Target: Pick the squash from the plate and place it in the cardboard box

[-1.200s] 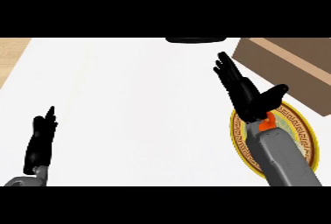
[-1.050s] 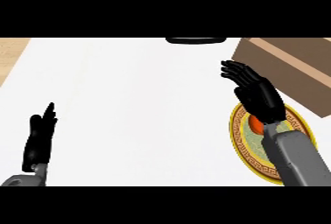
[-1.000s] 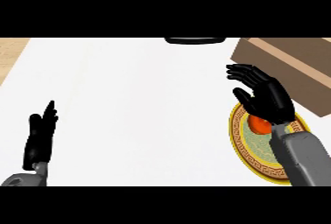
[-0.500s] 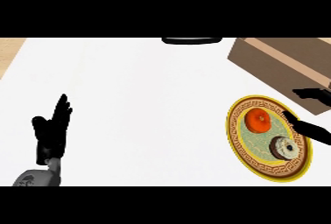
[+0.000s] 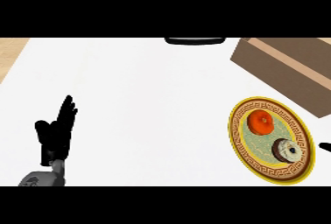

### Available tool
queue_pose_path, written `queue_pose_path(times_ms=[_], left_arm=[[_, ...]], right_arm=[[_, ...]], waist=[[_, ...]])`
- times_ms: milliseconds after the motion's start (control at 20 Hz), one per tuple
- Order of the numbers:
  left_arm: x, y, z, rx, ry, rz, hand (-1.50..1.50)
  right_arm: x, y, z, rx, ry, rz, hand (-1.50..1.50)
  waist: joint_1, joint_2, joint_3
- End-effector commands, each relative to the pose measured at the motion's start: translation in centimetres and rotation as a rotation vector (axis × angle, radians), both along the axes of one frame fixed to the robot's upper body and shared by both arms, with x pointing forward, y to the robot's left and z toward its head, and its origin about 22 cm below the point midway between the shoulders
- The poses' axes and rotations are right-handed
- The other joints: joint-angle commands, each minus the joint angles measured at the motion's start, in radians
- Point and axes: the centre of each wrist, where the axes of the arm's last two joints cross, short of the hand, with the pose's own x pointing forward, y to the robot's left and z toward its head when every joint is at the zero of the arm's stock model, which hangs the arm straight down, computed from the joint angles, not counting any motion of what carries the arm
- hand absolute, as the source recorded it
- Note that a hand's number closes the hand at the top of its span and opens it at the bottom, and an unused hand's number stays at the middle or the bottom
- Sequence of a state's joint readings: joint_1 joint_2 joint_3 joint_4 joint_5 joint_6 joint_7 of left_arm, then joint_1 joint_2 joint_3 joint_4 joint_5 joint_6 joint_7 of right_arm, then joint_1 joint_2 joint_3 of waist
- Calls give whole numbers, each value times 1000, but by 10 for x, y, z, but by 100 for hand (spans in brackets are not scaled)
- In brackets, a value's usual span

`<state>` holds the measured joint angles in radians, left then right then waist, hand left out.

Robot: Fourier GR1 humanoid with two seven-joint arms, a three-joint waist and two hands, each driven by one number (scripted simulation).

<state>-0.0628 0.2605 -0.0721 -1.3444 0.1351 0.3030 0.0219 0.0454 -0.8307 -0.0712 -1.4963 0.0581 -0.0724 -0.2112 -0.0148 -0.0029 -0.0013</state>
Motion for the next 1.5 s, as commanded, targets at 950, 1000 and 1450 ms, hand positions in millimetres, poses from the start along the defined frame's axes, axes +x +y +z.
queue_pose_path(times_ms=[950, 1000, 1450], left_arm=[[22, -8, 9, -22, 2, -8, 0], [19, -8, 20, -6, -2, -15, 0], [11, -15, 1, 1, -3, -18, 0]], right_arm=[[41, 109, 56, -287, 517, -39, -150], [27, 118, 31, -275, 525, -35, -150], [38, 141, 12, -298, 553, -59, -150]], waist=[[22, 4, 1], [18, 2, 1], [18, 3, 1]])
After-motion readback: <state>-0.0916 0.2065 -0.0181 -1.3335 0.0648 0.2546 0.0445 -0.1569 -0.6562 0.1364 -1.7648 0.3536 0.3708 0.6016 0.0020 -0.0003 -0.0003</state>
